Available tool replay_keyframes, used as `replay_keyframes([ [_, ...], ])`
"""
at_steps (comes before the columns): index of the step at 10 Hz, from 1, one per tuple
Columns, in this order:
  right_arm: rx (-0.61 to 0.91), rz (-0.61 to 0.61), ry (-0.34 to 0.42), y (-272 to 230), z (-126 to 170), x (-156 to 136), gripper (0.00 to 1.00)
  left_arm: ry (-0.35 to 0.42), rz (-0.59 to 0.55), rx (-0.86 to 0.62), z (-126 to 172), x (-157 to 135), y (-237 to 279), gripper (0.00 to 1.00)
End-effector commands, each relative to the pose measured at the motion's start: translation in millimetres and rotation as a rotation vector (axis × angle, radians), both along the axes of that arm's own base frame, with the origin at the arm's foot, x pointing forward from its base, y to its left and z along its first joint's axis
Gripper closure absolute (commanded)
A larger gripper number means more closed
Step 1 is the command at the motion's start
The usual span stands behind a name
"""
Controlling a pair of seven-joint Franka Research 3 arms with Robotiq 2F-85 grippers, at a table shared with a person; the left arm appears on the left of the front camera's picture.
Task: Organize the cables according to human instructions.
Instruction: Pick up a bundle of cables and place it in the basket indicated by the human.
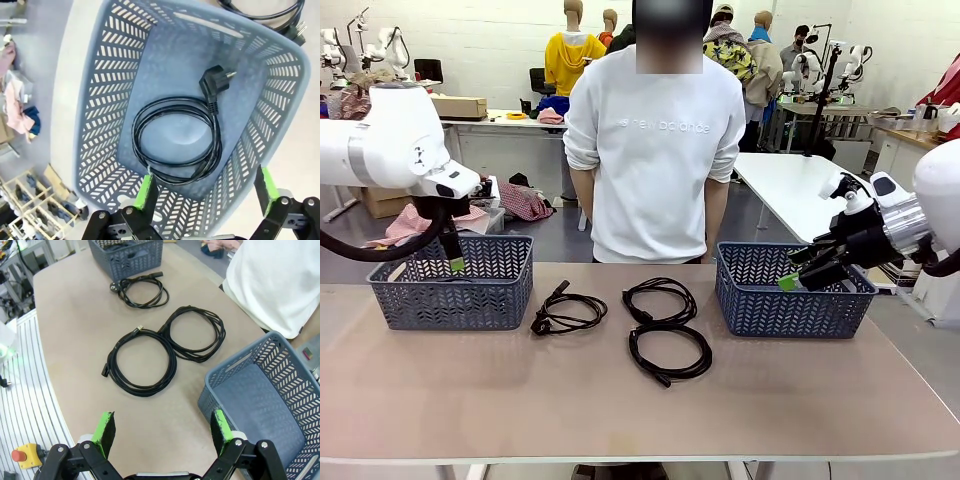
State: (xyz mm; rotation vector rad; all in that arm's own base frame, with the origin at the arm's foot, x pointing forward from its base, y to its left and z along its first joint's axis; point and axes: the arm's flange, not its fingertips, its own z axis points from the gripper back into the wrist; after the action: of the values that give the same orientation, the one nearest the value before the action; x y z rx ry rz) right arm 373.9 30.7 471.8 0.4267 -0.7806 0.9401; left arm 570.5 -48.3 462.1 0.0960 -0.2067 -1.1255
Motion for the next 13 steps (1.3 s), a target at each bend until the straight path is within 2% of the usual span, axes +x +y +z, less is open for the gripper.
replay_keyframes([
  [1, 0.007, 0.018, -0.019, -1, 0, 4, 0.00, 0.003, -0.006, 0.008, -2, -1, -2, 0.00],
  [6, 0.007, 0.018, -0.019, -1, 0, 4, 0.00, 0.003, -0.005, 0.000, -2, 0, -3, 0.00],
  [10, 0.007, 0.018, -0.019, -1, 0, 4, 0.00, -0.041, -0.108, -0.197, 25, -62, -45, 0.00],
  [13, 0.007, 0.018, -0.019, -1, 0, 4, 0.00, -0.048, -0.196, -0.314, 28, -110, -66, 0.00],
])
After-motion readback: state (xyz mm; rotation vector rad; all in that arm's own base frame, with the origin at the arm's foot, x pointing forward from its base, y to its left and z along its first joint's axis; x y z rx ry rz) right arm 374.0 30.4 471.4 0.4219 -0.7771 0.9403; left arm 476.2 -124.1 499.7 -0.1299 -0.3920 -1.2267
